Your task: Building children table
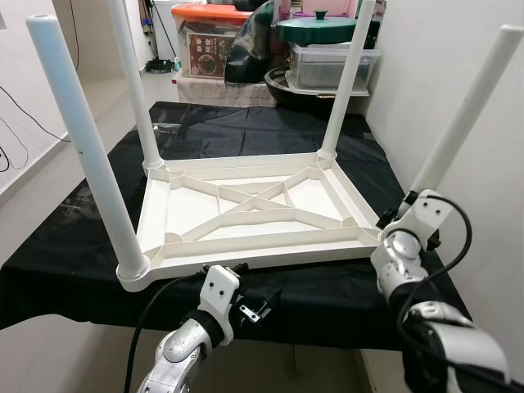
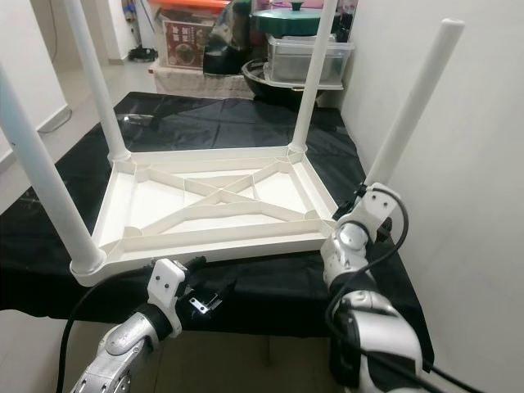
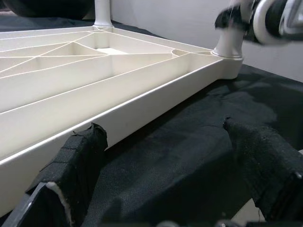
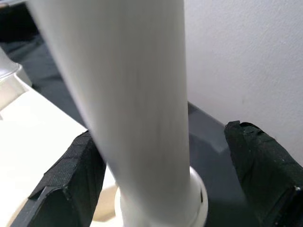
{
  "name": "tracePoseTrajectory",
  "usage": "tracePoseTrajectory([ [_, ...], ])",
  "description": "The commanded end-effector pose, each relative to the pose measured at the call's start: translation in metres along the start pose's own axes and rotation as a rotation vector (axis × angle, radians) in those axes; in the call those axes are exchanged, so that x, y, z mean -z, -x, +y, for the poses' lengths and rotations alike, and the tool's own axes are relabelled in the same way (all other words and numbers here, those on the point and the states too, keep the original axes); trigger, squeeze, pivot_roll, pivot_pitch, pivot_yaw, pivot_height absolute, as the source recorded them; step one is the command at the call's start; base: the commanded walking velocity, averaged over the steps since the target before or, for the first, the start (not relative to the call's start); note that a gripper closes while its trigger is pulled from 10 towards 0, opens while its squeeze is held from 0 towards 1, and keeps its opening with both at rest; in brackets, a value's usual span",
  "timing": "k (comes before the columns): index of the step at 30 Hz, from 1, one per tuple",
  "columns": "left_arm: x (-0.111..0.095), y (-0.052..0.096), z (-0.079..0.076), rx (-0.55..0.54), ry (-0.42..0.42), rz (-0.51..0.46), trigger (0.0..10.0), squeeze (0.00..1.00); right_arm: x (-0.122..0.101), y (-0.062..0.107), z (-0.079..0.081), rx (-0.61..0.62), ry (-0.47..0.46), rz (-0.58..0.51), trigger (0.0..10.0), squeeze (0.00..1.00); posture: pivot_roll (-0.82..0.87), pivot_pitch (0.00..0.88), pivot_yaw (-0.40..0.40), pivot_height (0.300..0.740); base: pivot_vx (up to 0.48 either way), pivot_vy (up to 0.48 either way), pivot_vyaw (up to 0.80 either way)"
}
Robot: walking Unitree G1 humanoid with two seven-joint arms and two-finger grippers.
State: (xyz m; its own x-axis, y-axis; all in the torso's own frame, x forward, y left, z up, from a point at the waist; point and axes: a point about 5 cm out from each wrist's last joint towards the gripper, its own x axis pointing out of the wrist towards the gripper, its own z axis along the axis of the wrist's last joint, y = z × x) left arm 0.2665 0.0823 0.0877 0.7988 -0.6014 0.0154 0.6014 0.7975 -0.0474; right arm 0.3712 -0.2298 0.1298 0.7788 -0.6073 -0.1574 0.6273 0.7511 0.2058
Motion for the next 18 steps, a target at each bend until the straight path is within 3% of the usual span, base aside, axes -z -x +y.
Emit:
tracePoseTrajectory([
  [1,0.003,0.001,-0.002,0.0,-0.013,0.021,10.0,0.0,-0.001,0.002,0.002,-0.018,0.014,-0.026,10.0,0.0,0.06,0.0,-0.059,0.74,0.0,0.0,0.0],
  [2,0.003,0.001,-0.002,0.0,-0.013,0.021,10.0,0.0,-0.001,0.002,0.002,-0.018,0.014,-0.026,10.0,0.0,0.06,0.0,-0.059,0.74,0.0,0.0,0.0],
  [5,0.003,0.003,0.001,-0.049,-0.043,0.032,10.0,0.0,0.02,0.023,0.007,-0.165,0.097,-0.055,10.0,0.0,0.05,0.0,-0.052,0.74,0.0,0.0,0.0],
  [13,0.003,0.005,0.003,-0.087,-0.077,0.049,10.0,0.0,0.034,0.056,0.007,-0.353,0.159,-0.11,10.0,0.0,0.04,0.0,-0.043,0.74,0.0,0.0,0.0],
  [17,-0.001,0.009,0.006,-0.147,-0.088,0.04,10.0,0.0,0.048,0.084,0.005,-0.572,0.23,-0.133,10.0,0.0,0.03,0.0,-0.04,0.74,0.0,0.0,0.0],
  [18,-0.001,0.009,0.006,-0.147,-0.088,0.04,10.0,0.0,0.048,0.084,0.005,-0.572,0.23,-0.133,10.0,0.0,0.03,0.0,-0.04,0.74,0.0,0.0,0.0],
])
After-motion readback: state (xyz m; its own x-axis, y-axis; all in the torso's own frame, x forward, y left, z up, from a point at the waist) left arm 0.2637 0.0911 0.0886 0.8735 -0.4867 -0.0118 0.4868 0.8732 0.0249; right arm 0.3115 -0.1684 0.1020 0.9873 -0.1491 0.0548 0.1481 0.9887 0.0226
